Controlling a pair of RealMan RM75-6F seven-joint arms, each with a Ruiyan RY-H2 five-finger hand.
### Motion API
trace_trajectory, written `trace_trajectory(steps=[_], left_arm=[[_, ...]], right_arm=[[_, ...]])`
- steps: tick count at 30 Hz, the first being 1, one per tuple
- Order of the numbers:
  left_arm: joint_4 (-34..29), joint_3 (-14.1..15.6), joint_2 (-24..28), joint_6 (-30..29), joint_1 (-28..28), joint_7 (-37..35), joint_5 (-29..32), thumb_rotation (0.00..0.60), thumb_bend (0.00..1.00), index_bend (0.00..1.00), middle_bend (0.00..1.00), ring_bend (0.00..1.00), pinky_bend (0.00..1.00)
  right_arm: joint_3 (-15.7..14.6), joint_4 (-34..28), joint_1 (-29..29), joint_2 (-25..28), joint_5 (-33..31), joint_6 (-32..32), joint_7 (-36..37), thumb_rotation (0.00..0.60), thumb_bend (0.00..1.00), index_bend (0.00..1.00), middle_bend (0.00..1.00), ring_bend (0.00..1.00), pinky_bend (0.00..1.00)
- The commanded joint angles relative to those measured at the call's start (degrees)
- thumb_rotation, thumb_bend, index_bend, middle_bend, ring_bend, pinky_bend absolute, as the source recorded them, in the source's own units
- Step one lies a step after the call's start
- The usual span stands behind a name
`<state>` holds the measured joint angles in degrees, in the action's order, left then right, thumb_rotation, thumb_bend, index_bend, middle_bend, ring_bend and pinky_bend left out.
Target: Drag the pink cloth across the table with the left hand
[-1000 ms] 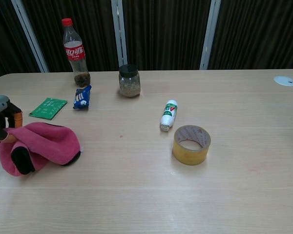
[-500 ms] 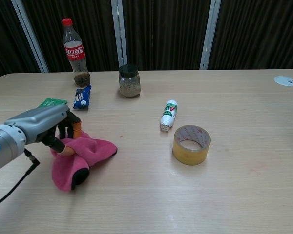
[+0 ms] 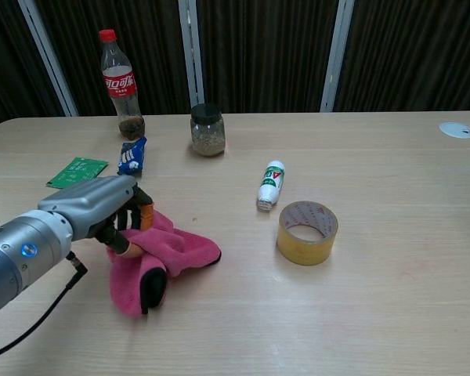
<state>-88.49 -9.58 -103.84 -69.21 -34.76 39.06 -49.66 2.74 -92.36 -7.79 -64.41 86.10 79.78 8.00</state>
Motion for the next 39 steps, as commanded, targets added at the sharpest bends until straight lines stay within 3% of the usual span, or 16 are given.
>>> trace_trajectory(steps=[1, 16, 23, 29, 34, 37, 39], left_arm=[[1.3, -0.2, 2.7, 0.4, 0.8, -0.9, 0.6, 0.6, 0.62, 0.84, 0.57, 0.49, 0.56], [7.3, -1.2, 15.2, 3.3, 5.1, -10.2, 1.3, 0.6, 0.62, 0.84, 0.57, 0.49, 0.56], [6.7, -3.3, 19.7, 3.7, 7.0, -16.6, 0.8, 0.6, 0.61, 0.83, 0.55, 0.48, 0.56], [5.6, -3.1, 22.2, 4.4, 8.1, -21.2, -2.0, 0.6, 0.6, 0.79, 0.5, 0.45, 0.54], [5.3, -2.5, 22.7, 5.8, 8.2, -23.1, -3.5, 0.6, 0.53, 0.65, 0.36, 0.32, 0.48], [5.1, -1.9, 22.9, 6.2, 7.8, -21.9, -4.0, 0.6, 0.38, 0.45, 0.11, 0.09, 0.3], [5.0, -1.7, 22.7, 5.9, 7.7, -21.8, -4.8, 0.6, 0.29, 0.31, 0.01, 0.0, 0.22]], right_arm=[[-0.1, 0.0, 0.1, 0.0, 0.3, 0.2, -0.2, 0.6, 0.0, 0.0, 0.0, 0.0, 0.0], [-0.2, -0.1, 0.0, 0.0, 0.1, -0.1, -0.7, 0.6, 0.0, 0.0, 0.0, 0.0, 0.0], [-0.2, -0.1, 0.1, 0.0, 0.2, 0.0, -0.9, 0.6, 0.0, 0.0, 0.0, 0.0, 0.0], [-0.2, -0.2, 0.1, -0.1, 0.2, 0.0, -1.2, 0.6, 0.0, 0.0, 0.0, 0.0, 0.0], [-0.2, -0.2, 0.1, -0.1, 0.1, 0.0, -1.3, 0.6, 0.0, 0.0, 0.0, 0.0, 0.0], [-0.2, -0.2, 0.1, -0.1, 0.1, 0.0, -1.3, 0.6, 0.0, 0.0, 0.0, 0.0, 0.0], [-0.2, -0.1, 0.1, -0.2, 0.1, 0.0, -1.3, 0.6, 0.0, 0.0, 0.0, 0.0, 0.0]])
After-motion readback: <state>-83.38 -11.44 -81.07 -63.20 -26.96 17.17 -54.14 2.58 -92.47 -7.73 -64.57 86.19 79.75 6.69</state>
